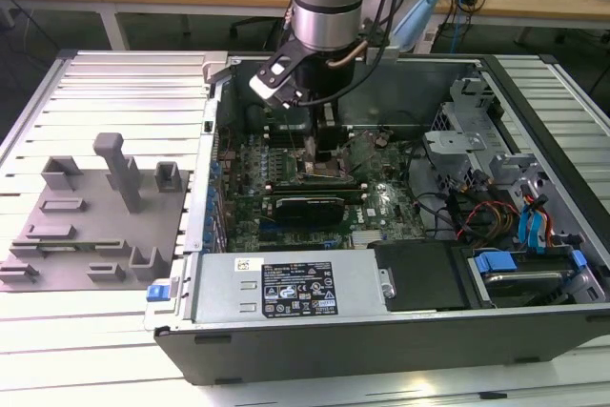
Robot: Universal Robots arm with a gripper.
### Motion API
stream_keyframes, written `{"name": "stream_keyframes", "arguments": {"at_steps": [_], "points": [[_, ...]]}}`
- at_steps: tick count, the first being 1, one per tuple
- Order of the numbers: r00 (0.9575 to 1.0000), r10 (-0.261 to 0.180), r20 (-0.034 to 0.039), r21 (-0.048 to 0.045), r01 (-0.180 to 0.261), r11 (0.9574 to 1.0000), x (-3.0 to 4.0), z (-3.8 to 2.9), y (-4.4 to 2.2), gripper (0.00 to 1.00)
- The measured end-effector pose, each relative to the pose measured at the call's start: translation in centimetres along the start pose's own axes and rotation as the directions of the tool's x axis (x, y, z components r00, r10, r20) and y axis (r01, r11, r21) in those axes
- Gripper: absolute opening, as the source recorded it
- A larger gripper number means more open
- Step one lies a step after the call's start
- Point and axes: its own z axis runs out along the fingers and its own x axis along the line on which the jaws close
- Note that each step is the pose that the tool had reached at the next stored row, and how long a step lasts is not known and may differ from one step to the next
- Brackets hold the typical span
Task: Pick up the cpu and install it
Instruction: 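Place the cpu into insertion slot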
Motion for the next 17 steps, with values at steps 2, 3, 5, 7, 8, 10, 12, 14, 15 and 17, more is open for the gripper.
{"name": "stream_keyframes", "arguments": {"at_steps": [2,3,5,7,8,10,12,14,15,17], "points": [[1.0,0.009,0.0005,-0.0022,-0.009,1.0,0.01,0.18,-0.01,0.54],[0.9999,0.014,0.0007,-0.0036,-0.014,0.9999,0.01,0.27,-0.01,0.54],[0.9997,0.023,0.0003,-0.0071,-0.023,0.9997,0.02,0.47,-0.02,0.54],[0.9996,0.027,0.0004,-0.0079,-0.027,0.9996,0.02,0.7,-0.03,0.54],[0.9995,0.031,0.0005,-0.008,-0.031,0.9995,0.04,1.0,-0.05,0.54],[0.9994,0.035,0.0007,-0.0079,-0.035,0.9994,0.07,1.71,-0.08,0.54],[0.9993,0.037,0.0008,-0.0078,-0.037,0.9993,0.08,2.04,-0.09,0.54],[0.9992,0.041,0.0011,-0.0077,-0.041,0.9991,0.13,2.26,-0.11,0.54],[0.9991,0.042,0.001,-0.0076,-0.042,0.9991,0.25,2.35,-0.11,0.54],[0.999,0.046,0.0002,-0.0077,-0.046,0.9989,0.59,2.66,-0.11,0.54]]}}
